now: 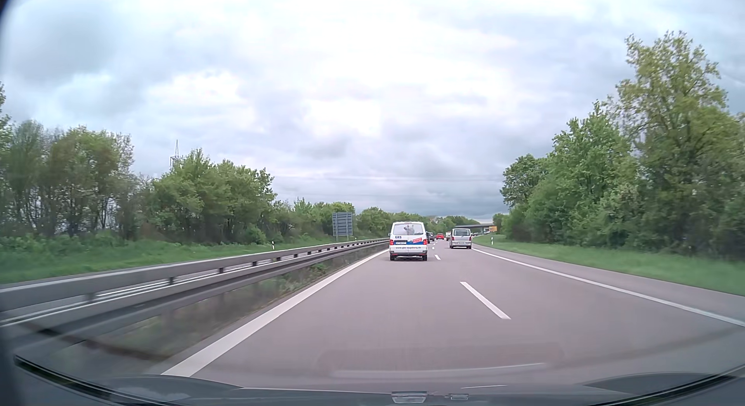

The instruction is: Follow the waypoints while adhering to traffic rules and regulations

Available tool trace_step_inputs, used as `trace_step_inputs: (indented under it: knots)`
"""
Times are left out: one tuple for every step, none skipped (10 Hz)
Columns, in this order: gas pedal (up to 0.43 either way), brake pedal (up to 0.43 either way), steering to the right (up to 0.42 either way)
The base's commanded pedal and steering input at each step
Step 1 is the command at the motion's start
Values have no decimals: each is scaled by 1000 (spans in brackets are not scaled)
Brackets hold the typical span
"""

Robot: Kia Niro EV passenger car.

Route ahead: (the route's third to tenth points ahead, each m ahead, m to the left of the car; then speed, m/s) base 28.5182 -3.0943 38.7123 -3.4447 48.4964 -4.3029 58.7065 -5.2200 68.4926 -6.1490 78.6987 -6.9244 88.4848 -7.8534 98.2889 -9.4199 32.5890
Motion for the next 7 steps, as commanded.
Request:
trace_step_inputs:
  knots:
    - [240,12,10]
    - [228,12,11]
    - [228,12,11]
    - [228,6,11]
    - [228,12,11]
    - [240,12,10]
    - [240,12,11]
